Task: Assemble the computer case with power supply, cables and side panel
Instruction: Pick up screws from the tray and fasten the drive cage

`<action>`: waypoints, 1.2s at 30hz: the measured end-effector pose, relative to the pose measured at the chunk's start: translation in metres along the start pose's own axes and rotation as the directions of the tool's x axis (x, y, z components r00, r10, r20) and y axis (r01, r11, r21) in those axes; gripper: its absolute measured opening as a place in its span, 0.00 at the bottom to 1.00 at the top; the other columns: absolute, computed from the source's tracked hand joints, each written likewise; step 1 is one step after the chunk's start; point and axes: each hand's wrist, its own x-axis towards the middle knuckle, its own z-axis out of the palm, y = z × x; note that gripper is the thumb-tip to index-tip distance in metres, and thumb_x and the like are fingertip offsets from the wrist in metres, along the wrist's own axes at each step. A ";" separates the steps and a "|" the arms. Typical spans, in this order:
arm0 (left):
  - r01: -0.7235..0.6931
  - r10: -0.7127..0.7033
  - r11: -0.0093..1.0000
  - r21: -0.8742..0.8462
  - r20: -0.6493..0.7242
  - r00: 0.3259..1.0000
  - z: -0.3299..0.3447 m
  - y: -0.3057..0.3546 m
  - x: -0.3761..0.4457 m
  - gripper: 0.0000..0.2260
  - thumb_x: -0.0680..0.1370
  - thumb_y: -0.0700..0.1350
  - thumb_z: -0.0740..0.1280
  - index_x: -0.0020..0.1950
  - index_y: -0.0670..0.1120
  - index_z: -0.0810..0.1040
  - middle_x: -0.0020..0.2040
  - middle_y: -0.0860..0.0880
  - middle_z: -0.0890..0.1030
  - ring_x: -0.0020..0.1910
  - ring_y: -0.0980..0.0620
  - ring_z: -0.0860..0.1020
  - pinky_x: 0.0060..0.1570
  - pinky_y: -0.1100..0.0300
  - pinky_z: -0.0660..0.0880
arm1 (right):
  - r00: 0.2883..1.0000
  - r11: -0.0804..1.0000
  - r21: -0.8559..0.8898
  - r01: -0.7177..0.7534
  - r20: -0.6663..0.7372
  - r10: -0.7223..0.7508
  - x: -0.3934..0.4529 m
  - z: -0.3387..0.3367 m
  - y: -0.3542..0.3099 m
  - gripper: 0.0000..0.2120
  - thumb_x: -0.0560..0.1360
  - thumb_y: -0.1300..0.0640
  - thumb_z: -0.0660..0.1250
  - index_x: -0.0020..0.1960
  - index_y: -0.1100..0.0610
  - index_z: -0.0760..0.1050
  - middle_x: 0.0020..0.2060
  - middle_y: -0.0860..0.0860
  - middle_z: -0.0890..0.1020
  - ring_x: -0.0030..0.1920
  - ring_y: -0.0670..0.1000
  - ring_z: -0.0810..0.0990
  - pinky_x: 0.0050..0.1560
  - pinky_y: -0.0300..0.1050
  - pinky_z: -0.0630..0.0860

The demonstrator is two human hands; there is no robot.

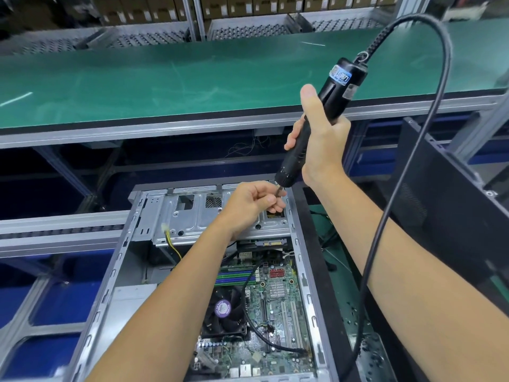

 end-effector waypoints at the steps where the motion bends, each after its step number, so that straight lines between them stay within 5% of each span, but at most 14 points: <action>1: 0.001 -0.002 0.999 0.048 0.007 1.000 -0.002 0.001 0.000 0.12 0.79 0.31 0.62 0.51 0.46 0.80 0.43 0.49 0.84 0.45 0.54 0.82 0.50 0.62 0.78 | 1.000 1.000 -0.012 -0.002 0.007 0.003 0.001 0.000 0.001 0.13 0.68 0.45 0.75 0.30 0.48 0.76 0.23 0.50 0.73 0.22 0.51 0.72 0.28 0.44 0.73; 7: 0.020 0.098 0.891 0.454 -0.235 0.967 -0.020 -0.010 0.003 0.09 0.79 0.39 0.64 0.49 0.51 0.81 0.47 0.55 0.82 0.47 0.59 0.78 0.48 0.67 0.71 | 0.998 0.992 -0.120 0.026 0.068 -0.018 0.005 -0.001 0.009 0.13 0.70 0.48 0.75 0.32 0.48 0.73 0.24 0.52 0.73 0.22 0.53 0.71 0.27 0.43 0.72; 11: -0.021 0.159 0.735 0.677 -0.142 0.977 -0.017 -0.026 0.002 0.06 0.79 0.39 0.64 0.51 0.47 0.80 0.48 0.54 0.76 0.49 0.56 0.72 0.51 0.64 0.68 | 0.992 0.978 -0.206 0.046 0.121 -0.021 0.007 0.001 0.018 0.13 0.73 0.52 0.73 0.35 0.52 0.73 0.24 0.51 0.74 0.23 0.52 0.72 0.28 0.44 0.73; 19: -0.086 0.207 0.652 0.753 -0.068 0.976 -0.019 -0.033 0.006 0.06 0.80 0.41 0.63 0.53 0.47 0.79 0.49 0.55 0.71 0.50 0.57 0.67 0.51 0.65 0.64 | 0.984 0.956 -0.284 0.067 0.178 -0.016 0.006 0.001 0.032 0.12 0.74 0.53 0.73 0.36 0.55 0.74 0.24 0.51 0.74 0.23 0.52 0.72 0.28 0.43 0.73; 36: -0.108 0.230 0.636 0.764 -0.054 0.972 -0.019 -0.036 0.007 0.08 0.80 0.44 0.63 0.56 0.50 0.80 0.50 0.56 0.69 0.51 0.58 0.65 0.52 0.64 0.64 | 0.984 0.948 -0.307 0.084 0.177 -0.030 0.007 -0.008 0.039 0.13 0.75 0.52 0.71 0.35 0.55 0.74 0.24 0.48 0.75 0.24 0.51 0.74 0.29 0.43 0.74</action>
